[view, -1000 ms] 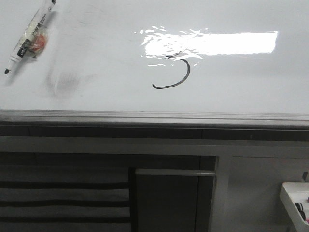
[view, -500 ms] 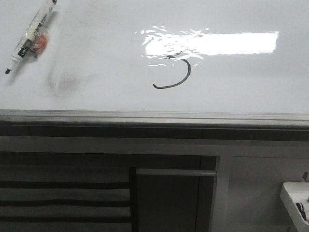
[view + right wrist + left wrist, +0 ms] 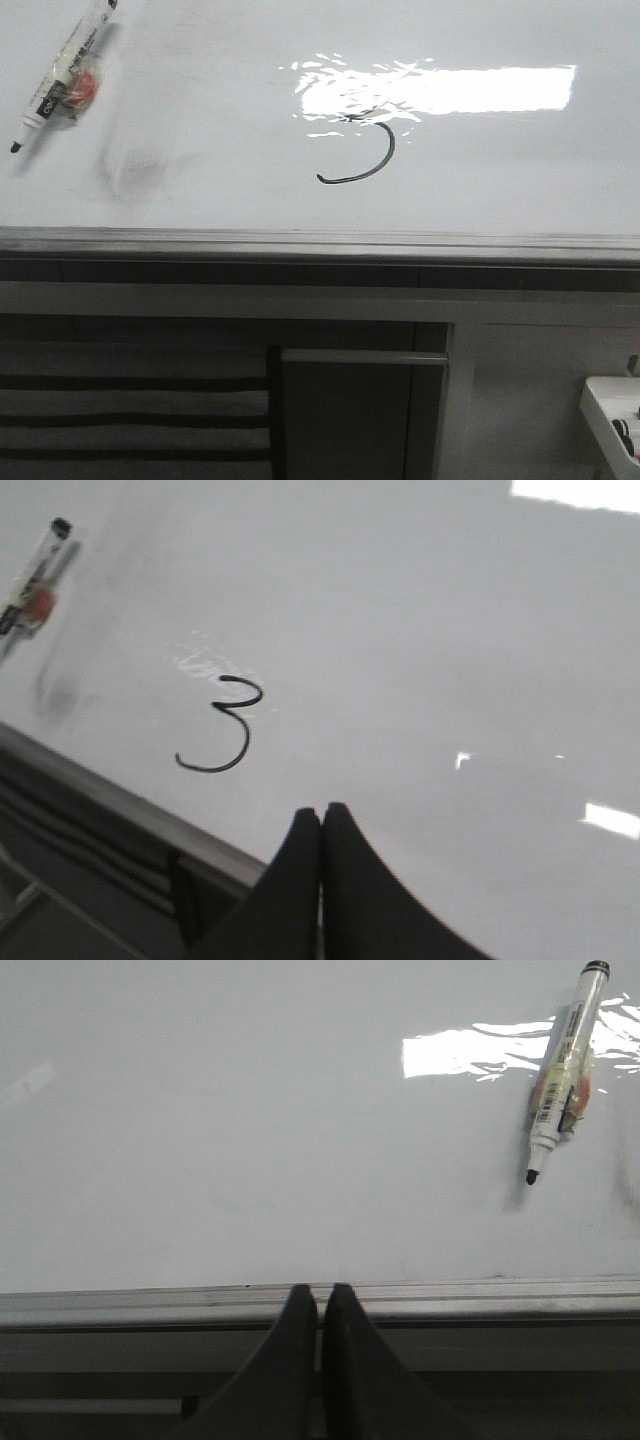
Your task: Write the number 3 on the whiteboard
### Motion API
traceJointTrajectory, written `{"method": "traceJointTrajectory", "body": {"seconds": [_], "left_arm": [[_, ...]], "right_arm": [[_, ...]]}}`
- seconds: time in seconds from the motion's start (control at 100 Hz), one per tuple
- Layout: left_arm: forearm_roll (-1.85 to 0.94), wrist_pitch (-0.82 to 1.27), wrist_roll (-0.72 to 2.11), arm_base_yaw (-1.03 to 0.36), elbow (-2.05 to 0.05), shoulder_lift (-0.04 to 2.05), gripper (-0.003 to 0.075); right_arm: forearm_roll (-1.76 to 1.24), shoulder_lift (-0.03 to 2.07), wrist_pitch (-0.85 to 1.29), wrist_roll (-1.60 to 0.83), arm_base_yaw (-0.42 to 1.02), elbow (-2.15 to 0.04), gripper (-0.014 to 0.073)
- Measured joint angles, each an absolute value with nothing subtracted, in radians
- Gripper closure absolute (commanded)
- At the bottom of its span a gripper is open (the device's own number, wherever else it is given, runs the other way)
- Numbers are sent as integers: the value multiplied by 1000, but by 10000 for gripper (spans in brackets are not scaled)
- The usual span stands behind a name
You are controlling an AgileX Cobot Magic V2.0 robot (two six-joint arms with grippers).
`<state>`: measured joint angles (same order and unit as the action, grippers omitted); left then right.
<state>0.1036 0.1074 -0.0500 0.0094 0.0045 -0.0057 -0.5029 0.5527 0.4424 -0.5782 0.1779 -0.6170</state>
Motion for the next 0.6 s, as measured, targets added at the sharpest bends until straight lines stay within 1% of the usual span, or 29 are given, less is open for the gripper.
{"method": "traceJointTrajectory", "body": {"seconds": [0.18, 0.31, 0.43, 0.5, 0.55, 0.6], "left_arm": [[104, 107, -52, 9, 4, -6, 739], [104, 105, -52, 9, 4, -6, 739], [104, 105, -52, 9, 4, -6, 739], [104, 105, -52, 9, 4, -6, 739], [104, 105, -52, 9, 4, -6, 739], [104, 105, -52, 9, 4, -6, 739]], "right_arm": [[-519, 336, 260, -578, 94, -358, 673], [-526, 208, 196, -578, 85, -204, 673], [-535, 139, 129, -560, 84, -104, 673], [-435, 103, 75, -443, 84, -54, 673], [-333, 73, 31, -293, 84, -19, 673], [-267, 41, -11, -202, 84, 13, 673]]}}
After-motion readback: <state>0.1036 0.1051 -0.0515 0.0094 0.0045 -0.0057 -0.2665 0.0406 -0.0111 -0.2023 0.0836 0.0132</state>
